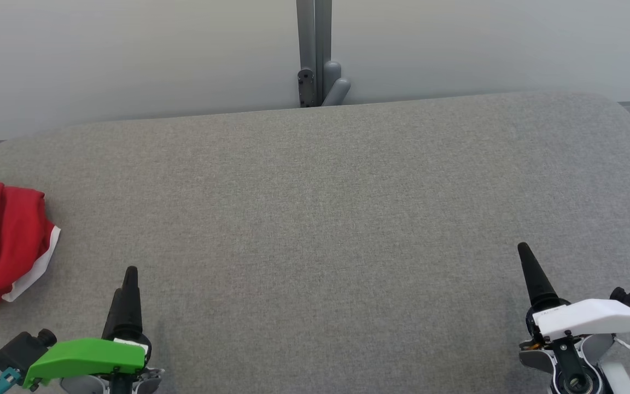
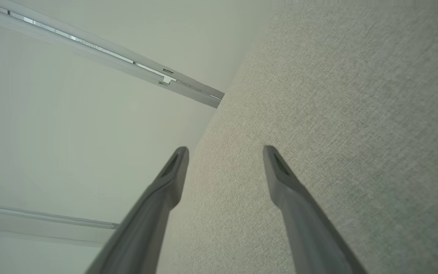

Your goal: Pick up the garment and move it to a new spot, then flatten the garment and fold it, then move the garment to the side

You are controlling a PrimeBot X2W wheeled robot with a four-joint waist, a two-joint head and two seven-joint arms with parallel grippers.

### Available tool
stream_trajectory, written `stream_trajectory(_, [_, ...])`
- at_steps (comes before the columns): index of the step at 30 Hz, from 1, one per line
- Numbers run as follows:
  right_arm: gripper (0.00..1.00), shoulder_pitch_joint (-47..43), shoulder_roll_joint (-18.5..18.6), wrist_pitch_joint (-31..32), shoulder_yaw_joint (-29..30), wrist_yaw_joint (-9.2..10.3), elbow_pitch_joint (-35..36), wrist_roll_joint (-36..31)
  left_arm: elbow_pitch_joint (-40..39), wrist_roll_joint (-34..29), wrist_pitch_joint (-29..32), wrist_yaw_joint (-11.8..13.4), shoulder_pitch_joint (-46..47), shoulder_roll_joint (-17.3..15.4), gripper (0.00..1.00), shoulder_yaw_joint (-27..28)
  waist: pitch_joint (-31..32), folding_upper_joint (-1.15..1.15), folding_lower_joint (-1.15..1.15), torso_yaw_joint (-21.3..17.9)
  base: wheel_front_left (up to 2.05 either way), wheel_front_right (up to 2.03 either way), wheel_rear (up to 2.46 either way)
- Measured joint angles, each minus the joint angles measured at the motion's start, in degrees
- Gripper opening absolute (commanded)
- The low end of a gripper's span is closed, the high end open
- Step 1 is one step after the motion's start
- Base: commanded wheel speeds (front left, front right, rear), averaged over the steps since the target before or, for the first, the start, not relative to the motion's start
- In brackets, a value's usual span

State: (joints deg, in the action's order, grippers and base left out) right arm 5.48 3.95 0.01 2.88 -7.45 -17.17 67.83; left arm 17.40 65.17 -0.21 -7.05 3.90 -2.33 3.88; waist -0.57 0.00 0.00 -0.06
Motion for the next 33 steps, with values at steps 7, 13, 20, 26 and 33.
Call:
stream_trajectory(7, [1.0, 0.0, 0.1, -1.7, -0.6, 0.0, -0.3, -8.9, 0.4, -8.6, -1.8, 0.7, 0.0, 0.0, 1.0, -0.8, 0.0, 0.0, 0.0, -0.1, 0.0, 0.0, 0.0])
stream_trajectory(13, [1.0, 0.0, 0.2, -2.9, -1.3, -0.01, -0.4, -14.1, 0.9, -13.3, -3.0, 0.9, 0.0, 0.0, 1.0, -1.5, -0.1, 0.0, 0.0, -0.2, 0.0, 0.0, 0.0])
stream_trajectory(20, [1.0, 0.0, 0.4, -4.2, -1.8, -0.01, -0.5, -19.8, 1.5, -19.2, -4.4, 1.3, -0.1, -0.1, 1.0, -2.0, -0.1, 0.0, 0.0, -0.3, 0.0, 0.0, 0.0])
stream_trajectory(26, [1.0, 0.0, 0.4, -5.3, -2.2, -0.01, -0.4, -24.5, 1.4, -24.0, -5.4, 2.1, -0.1, -0.1, 1.0, -2.2, -0.2, 0.0, 0.0, -0.4, 0.0, 0.0, 0.0])
stream_trajectory(33, [1.0, 0.0, 0.5, -6.6, -2.8, -0.01, -0.4, -29.5, 1.6, -29.4, -6.5, 2.7, -0.4, -0.1, 1.0, -2.8, -0.2, 0.0, 0.0, -0.5, 0.0, 0.0, 0.0])
